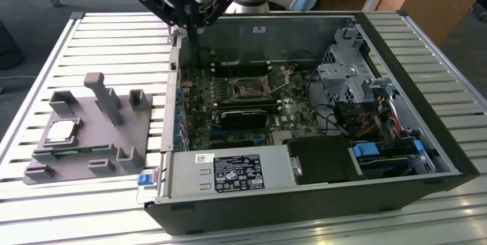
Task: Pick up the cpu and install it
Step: 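Reach for the cpu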
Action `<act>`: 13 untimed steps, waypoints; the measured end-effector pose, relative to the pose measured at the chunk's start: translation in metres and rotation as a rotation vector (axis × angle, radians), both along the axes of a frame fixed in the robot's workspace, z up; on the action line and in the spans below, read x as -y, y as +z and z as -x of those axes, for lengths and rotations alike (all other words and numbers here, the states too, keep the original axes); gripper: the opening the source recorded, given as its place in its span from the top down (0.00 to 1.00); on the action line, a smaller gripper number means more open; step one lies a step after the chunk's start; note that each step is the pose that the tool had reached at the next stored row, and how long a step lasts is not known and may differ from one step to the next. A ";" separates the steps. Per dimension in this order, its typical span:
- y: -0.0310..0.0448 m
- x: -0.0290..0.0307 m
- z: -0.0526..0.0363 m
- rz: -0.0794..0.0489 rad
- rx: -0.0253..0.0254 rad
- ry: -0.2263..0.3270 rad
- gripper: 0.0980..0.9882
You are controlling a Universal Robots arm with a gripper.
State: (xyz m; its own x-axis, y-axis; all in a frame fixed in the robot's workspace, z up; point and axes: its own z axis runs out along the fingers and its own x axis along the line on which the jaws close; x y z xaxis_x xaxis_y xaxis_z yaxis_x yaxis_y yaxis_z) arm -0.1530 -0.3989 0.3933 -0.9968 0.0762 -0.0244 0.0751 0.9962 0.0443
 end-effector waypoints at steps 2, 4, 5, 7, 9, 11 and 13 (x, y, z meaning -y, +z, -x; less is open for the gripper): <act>0.0000 0.0000 0.0005 0.000 0.0000 0.000 0.99; 0.0000 0.0000 0.0010 0.000 0.0000 0.000 0.99; 0.0000 0.0000 0.0013 0.000 0.0000 0.000 0.99; 0.0000 0.0000 0.0020 0.000 0.0001 0.000 0.99; 0.0000 0.0000 0.0025 0.000 0.0000 0.000 0.99; 0.0000 0.0000 0.0029 0.000 0.0001 0.000 0.99; 0.0000 0.0000 0.0034 0.000 0.0001 0.000 0.99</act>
